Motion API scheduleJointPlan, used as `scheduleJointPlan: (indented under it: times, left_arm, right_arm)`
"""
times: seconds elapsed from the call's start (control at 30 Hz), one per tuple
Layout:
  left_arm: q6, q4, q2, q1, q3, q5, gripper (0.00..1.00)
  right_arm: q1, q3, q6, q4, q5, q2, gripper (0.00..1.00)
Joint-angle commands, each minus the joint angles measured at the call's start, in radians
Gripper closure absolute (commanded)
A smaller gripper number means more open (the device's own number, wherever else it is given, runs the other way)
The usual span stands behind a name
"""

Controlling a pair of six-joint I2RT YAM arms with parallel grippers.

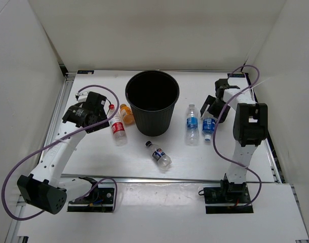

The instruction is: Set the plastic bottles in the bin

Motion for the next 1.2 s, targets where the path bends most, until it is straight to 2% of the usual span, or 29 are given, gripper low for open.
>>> scheduleJointPlan:
  times: [0.0,0.07,0.2,0.33,0.37,0.47,0.5,0.67,0.7,0.8,0.87,0.93,1.03,1.07,1.17]
  left_arm:
    - [0.005,-0.016,-0.007,-0.003,0.036,-0.008,0.0]
    - [-0.005,-0.016,-0.007,-0.003,0.036,-0.008,0.0]
    - [-0.005,-0.016,0.003,-0.003,0.036,-0.008,0.0]
    - [-0.005,-0.007,0.003,-0.003,0.026,-0.008,0.0]
    - [-0.005,-0.007,0.003,-0.003,0.026,-0.008,0.0]
    - [-0.005,0.015,-0.007,-0.003,0.006,0.012,0.0]
    - [0.005,0.026,-0.017,-0.003,0.006,0.021,0.0]
    - [0.024,0.062,-0.037,0.006,-0.017,0.031,0.0]
    - [0.024,0.073,-0.037,0.006,-0.026,0.04,0.0]
    - [0.033,0.082,-0.037,0.006,-0.026,0.049,0.0]
    - [0.042,0.092,-0.028,0.006,-0.026,0.069,0.0]
    - [0.042,0.102,-0.028,0.006,-0.026,0.094,0.0]
    - [0.051,0.111,-0.028,0.006,-0.017,0.107,0.0]
    - [0.051,0.112,-0.028,0.006,-0.017,0.12,0.0]
    - [0.051,0.112,-0.019,0.006,-0.017,0.149,0.0]
  right_arm:
    - [-0.011,0.044,-0.011,0.004,-0.016,0.009,0.12]
    - [-0.02,0.044,-0.011,-0.007,-0.016,0.009,0.25]
    - [-0.029,-0.016,0.011,0.005,-0.007,-0.037,0.34]
    - [-0.038,-0.062,0.045,0.027,0.011,-0.189,0.49]
    - [-0.038,-0.062,0.06,0.027,0.024,-0.218,0.57]
    - [-0.038,-0.017,0.072,0.008,0.024,-0.335,0.66]
    - [-0.038,0.001,0.072,-0.01,0.015,-0.387,0.72]
    - [-0.038,0.137,0.121,-0.032,-0.083,-0.516,0.77]
    - [-0.025,0.192,0.13,-0.009,-0.16,-0.537,0.79]
    - [0.035,0.268,0.141,0.055,-0.24,-0.547,0.79]
    - [0.096,0.306,0.132,0.183,-0.297,-0.547,0.79]
    - [0.136,0.354,0.132,0.27,-0.327,-0.513,0.79]
    - [0.233,0.577,0.1,0.271,-0.315,-0.377,0.8]
    - [0.286,0.701,0.08,0.271,-0.297,-0.297,0.8]
    - [0.375,0.841,0.0,0.271,-0.248,-0.158,0.79]
